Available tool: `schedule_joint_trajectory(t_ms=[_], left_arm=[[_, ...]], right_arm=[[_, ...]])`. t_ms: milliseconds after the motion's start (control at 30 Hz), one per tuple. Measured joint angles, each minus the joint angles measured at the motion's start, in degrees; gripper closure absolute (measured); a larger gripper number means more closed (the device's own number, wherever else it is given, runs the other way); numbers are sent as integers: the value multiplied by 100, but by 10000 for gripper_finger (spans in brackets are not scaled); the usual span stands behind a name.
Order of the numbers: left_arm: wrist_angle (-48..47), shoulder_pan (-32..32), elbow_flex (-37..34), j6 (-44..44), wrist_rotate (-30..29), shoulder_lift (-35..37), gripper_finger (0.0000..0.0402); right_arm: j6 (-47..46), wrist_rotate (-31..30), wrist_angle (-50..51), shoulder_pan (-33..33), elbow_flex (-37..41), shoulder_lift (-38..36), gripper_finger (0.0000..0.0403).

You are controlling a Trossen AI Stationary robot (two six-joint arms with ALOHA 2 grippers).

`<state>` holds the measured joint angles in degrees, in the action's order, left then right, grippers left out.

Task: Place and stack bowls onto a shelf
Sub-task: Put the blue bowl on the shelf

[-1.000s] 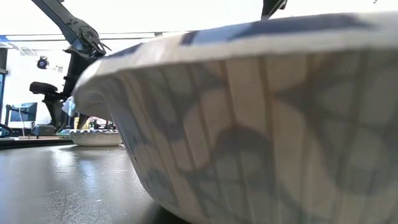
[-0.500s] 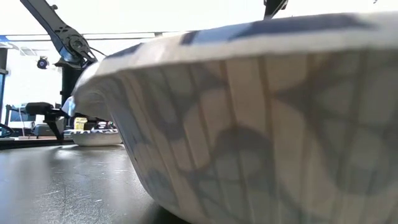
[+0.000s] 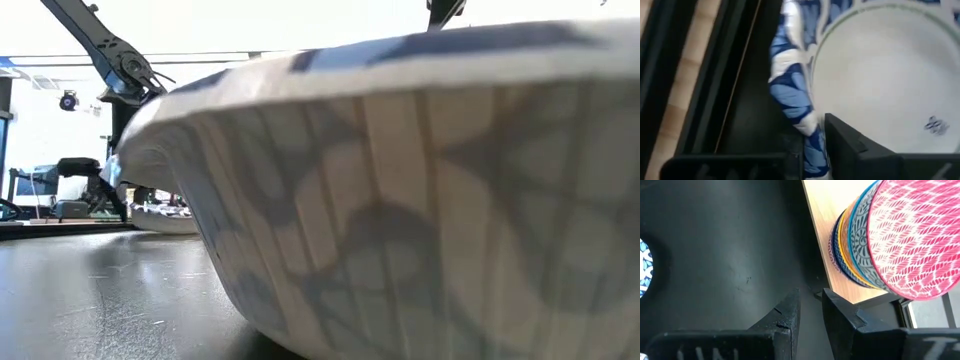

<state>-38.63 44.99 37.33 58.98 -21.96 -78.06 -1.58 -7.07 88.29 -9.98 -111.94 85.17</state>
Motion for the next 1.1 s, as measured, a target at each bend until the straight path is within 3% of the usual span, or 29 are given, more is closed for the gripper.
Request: schedule_joint_trajectory(t_ms=[233, 600, 867, 1100], left_arm=[[-292, 0, 606, 1, -655, 4, 371], [-2096, 0, 2187, 147, -2067, 9, 371], [-2288, 2, 3541, -818, -2515, 22, 371], [-2267, -39, 4393, -1569, -2401, 37, 371]], right_arm=[[-50, 2, 53, 0, 0, 0, 335], [-150, 2, 177, 0, 0, 0, 335], [-338, 2, 175, 0, 0, 0, 335], [-398, 2, 175, 0, 0, 0, 335]])
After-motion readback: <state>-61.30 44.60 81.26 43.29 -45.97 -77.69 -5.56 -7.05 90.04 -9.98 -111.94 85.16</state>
